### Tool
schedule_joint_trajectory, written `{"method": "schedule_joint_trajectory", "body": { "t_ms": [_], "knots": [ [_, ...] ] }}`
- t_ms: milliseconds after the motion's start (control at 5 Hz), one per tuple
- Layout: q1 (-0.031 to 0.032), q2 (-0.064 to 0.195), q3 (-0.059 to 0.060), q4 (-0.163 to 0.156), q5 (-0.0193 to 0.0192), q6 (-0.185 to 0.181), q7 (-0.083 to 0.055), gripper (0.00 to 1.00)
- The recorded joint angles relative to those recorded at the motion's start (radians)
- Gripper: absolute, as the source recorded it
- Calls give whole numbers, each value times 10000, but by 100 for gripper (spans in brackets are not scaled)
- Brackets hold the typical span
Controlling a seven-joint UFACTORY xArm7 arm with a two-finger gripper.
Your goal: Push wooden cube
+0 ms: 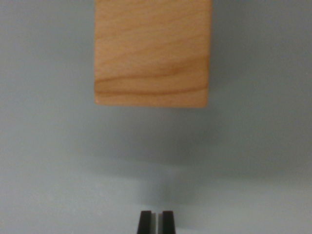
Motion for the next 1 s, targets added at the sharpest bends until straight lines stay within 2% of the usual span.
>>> {"method": "schedule_joint_trajectory", "body": {
  "t_ms": [800, 1000],
  "knots": [
    [0, 76, -1, 116, -1, 40, -2, 100],
    [0, 197, -3, 301, -2, 105, -5, 100]
  ]
}}
